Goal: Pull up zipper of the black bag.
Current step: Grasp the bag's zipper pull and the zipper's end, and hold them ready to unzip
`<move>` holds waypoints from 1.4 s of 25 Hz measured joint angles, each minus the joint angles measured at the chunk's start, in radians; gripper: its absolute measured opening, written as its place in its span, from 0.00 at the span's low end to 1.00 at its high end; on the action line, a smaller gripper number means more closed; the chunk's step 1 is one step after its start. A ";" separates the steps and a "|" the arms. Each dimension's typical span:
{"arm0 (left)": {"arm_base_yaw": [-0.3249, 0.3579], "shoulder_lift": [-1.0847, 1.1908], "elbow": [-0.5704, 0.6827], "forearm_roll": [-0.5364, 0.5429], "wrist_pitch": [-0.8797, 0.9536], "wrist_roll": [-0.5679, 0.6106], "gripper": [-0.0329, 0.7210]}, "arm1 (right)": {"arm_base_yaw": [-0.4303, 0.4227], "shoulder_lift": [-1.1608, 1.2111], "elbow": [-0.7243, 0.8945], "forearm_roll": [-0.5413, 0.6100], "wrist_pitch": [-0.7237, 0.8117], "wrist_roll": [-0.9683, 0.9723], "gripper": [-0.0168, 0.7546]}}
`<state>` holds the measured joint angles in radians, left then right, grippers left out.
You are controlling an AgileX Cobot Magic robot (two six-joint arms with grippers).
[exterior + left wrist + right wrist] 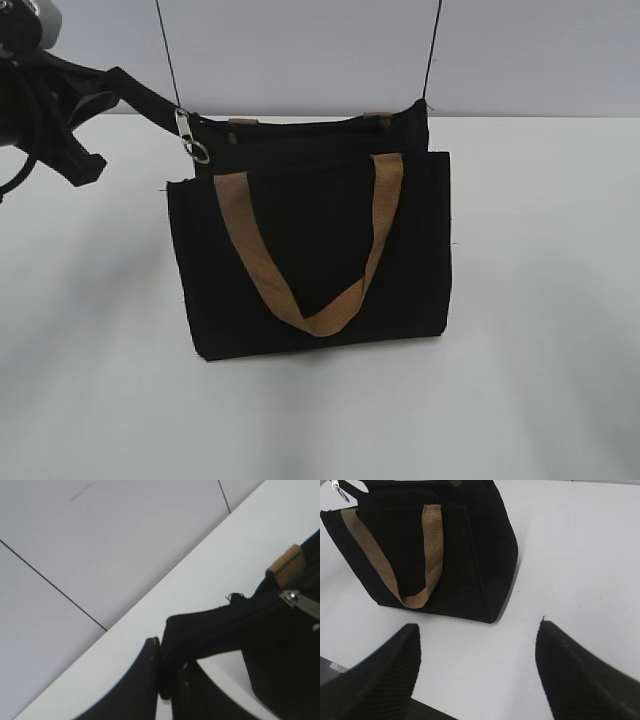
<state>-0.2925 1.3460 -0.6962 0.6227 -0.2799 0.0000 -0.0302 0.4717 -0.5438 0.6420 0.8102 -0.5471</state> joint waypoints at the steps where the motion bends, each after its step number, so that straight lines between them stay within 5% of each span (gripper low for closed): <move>1: 0.000 -0.003 0.001 0.000 0.018 -0.008 0.07 | 0.000 0.046 -0.019 0.016 -0.010 -0.028 0.70; 7: 0.000 -0.005 0.002 0.002 0.036 -0.038 0.07 | 0.120 0.375 -0.154 0.034 -0.086 -0.100 0.65; 12: 0.000 -0.003 0.002 0.036 -0.005 -0.104 0.07 | 0.400 0.615 -0.263 0.033 -0.268 -0.095 0.65; 15: -0.013 0.021 0.002 0.150 -0.043 -0.209 0.07 | 0.561 0.772 -0.341 0.033 -0.375 -0.094 0.65; 19: -0.046 0.056 0.002 0.193 -0.062 -0.267 0.07 | 0.691 0.975 -0.465 0.033 -0.442 -0.094 0.63; 25: -0.048 0.056 0.002 0.174 -0.128 -0.278 0.07 | 0.750 1.178 -0.642 0.034 -0.474 -0.106 0.51; 35: -0.036 0.060 0.002 0.122 -0.231 -0.281 0.07 | 0.756 1.306 -0.763 0.034 -0.479 -0.108 0.47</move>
<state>-0.3284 1.4065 -0.6943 0.7451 -0.5112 -0.2806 0.7254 1.7781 -1.3065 0.6764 0.3314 -0.6554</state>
